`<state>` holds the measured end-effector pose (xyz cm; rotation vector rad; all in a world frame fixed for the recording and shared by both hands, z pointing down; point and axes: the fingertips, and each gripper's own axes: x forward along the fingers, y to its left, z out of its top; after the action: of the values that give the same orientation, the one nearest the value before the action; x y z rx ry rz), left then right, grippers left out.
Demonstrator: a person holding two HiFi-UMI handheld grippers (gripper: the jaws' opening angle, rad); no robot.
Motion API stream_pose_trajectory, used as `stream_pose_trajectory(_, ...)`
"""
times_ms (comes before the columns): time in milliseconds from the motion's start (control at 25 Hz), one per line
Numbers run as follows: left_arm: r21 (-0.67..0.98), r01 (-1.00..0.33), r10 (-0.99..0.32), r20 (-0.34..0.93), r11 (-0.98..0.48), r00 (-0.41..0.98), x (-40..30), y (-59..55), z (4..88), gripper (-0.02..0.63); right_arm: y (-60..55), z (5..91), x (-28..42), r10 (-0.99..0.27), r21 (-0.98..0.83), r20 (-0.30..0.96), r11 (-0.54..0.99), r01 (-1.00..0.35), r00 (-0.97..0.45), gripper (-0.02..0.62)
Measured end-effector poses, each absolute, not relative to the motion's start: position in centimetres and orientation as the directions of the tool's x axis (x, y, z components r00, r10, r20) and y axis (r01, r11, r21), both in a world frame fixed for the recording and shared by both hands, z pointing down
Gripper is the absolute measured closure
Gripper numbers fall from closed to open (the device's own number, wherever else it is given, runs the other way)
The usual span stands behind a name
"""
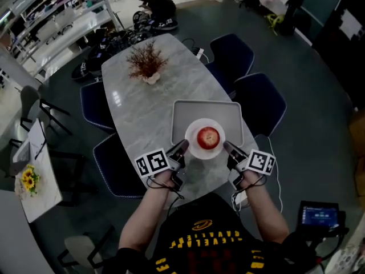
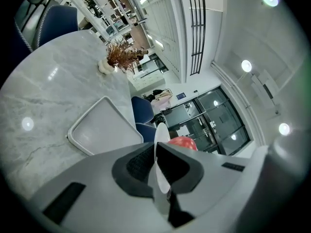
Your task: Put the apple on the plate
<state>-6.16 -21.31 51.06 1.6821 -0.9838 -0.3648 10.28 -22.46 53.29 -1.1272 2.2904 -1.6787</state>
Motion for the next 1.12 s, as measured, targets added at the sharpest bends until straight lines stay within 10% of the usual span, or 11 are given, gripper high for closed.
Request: stream_pose_trajectory(1120,0.850,-0.512,-0.658,0.456,0.123,0.599,-4.4,-35.4,66.2,0.584,-38.0,66.3,11.3,-0.443,-0.788,0.490,0.143,-0.599,-0.751,0.569)
